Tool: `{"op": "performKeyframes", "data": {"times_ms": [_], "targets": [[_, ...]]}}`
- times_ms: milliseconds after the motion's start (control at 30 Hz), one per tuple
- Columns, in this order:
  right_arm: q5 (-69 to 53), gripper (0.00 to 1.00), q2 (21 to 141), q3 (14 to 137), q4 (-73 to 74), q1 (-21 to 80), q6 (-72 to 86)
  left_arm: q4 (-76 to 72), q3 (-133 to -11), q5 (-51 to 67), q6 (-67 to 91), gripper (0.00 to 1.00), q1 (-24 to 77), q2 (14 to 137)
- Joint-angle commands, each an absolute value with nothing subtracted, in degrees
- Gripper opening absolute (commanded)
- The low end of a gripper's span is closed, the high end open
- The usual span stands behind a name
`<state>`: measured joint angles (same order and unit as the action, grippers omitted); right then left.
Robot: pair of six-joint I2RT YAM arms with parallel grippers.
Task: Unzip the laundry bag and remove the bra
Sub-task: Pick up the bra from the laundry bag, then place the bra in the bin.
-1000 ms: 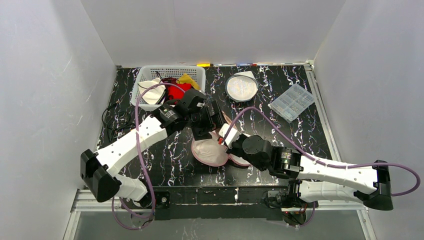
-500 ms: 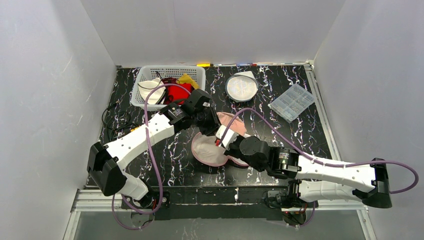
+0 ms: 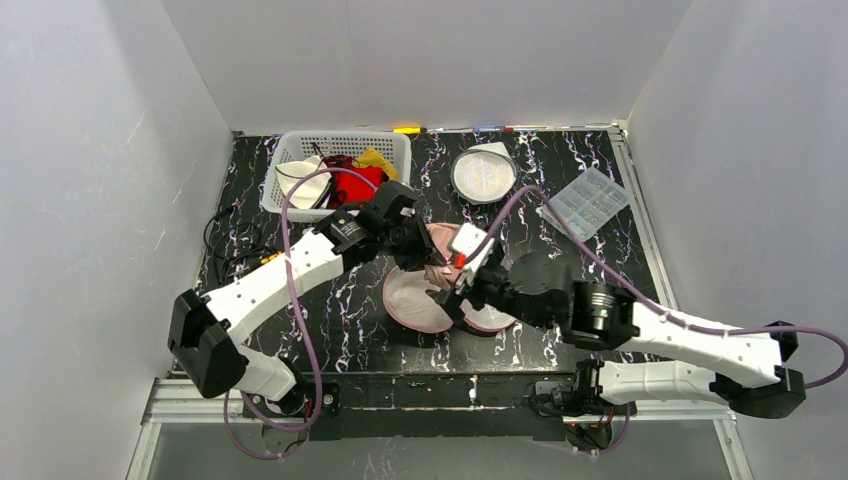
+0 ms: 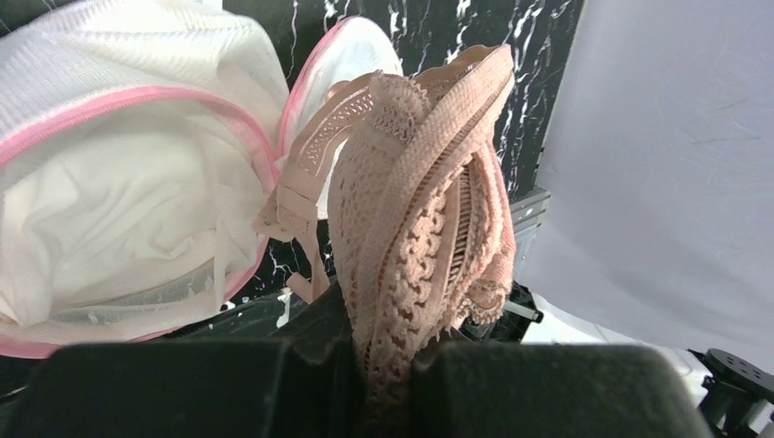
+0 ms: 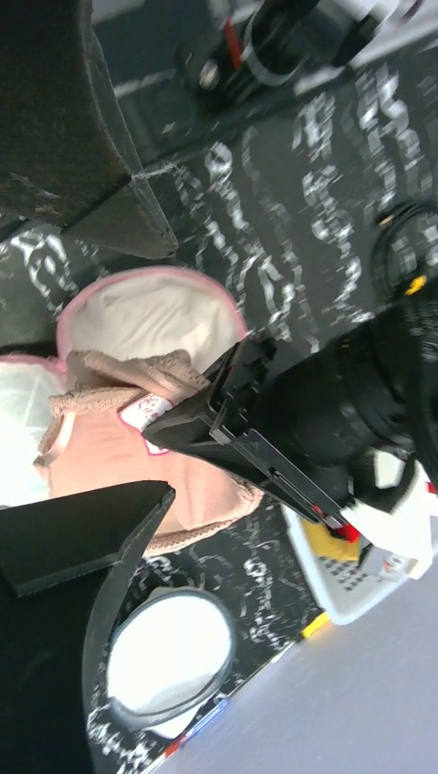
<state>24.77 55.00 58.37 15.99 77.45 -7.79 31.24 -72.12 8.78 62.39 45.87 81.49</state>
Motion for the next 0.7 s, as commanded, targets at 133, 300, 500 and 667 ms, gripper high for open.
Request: {"op": "performKeyframes", "data": {"times_ms": [133,300,500,667], "targets": [[17.4,0.99,47.4,66.6,11.3,77.8,-0.4,25.8,-72.6,6.7,53.7,0.0,41.4,72.5],[23.7,0.99,39.9,58.3,3.4,77.8,2.5,21.8,-74.3,4.9,45.7,0.0,35.8,67.2],[38.4,0.99,34.7,48.9,2.5,77.8,7.9,23.0,-84.6,2.6,32.7,0.0,28.6,67.8],[43.2,0.99,34.7,45.2,5.2,77.8,12.9,28.1,-96.4,3.6,26.9,0.0,23.4,76.4]]}}
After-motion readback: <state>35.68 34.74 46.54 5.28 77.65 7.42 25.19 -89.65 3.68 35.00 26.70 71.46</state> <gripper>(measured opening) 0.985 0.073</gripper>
